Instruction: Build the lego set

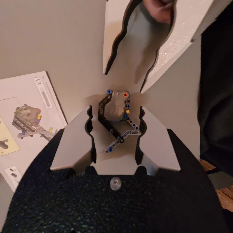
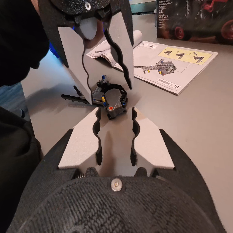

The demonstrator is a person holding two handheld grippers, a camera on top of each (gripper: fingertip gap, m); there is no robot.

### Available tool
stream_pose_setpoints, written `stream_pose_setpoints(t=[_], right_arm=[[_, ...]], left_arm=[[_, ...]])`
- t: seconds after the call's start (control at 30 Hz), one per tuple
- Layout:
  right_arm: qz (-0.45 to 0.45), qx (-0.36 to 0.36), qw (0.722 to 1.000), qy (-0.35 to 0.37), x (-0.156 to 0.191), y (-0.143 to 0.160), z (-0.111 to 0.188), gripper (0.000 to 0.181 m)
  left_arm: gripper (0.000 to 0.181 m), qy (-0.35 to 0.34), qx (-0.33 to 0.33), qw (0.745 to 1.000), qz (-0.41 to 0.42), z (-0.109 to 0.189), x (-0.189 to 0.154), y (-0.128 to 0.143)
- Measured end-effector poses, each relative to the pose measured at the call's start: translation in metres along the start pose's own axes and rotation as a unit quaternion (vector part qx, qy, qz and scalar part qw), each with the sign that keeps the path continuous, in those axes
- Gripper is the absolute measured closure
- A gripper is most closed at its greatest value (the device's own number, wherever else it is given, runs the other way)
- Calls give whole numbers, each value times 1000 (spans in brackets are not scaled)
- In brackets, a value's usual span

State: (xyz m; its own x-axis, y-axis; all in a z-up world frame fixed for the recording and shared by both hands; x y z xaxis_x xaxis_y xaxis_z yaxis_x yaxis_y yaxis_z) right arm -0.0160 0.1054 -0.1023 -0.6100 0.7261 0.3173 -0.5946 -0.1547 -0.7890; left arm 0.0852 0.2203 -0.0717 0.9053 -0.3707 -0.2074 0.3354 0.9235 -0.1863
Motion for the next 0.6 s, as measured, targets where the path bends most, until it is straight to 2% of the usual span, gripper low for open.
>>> stream_pose_setpoints(t=[0.03,0.07,0.13,0.23,0.3,0.37,0.43,0.47,0.57,0.6], right_arm=[[0,-1,1000,-1,0,0,0,133],[-1,-1,1000,0,0,0,0,132],[-6,1,1000,-4,-1,0,0,131],[-21,-7,1000,-6,-4,1,2,129],[-38,-13,999,-4,-6,2,3,127],[-52,-10,998,-20,-5,2,2,123],[-43,-20,998,-30,-2,0,0,118],[-37,-32,998,-24,0,-3,0,115],[-2,-88,995,-40,10,-15,4,111],[8,-110,993,-37,14,-20,6,112]], left_arm=[[109,-8,18,1000,7,-5,-1,0],[111,-18,33,999,17,-10,-2,-1],[126,-41,52,997,35,-17,-4,-1],[127,-90,29,995,30,-16,-14,0],[127,-157,4,988,11,-11,-24,2],[128,-244,-42,969,-21,-1,-37,4],[128,-325,-96,938,-72,7,-54,5],[127,-376,-123,914,-93,11,-62,5],[128,-531,-163,817,-157,20,-81,13],[129,-561,-165,794,-166,20,-85,16]])
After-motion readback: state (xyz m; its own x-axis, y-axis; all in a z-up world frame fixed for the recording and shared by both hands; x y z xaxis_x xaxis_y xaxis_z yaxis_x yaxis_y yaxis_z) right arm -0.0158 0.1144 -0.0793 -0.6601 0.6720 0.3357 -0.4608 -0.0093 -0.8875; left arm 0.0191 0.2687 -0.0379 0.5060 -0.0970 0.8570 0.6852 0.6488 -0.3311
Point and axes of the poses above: each gripper's, where its closed fingertips meet, z back along the fingers, y out of its underside, x = y × z across the jaws, the point moved 10 cm from there along z, back along the fingers, and after that the axes turned 8 degrees about x, right-handed, at the moved point
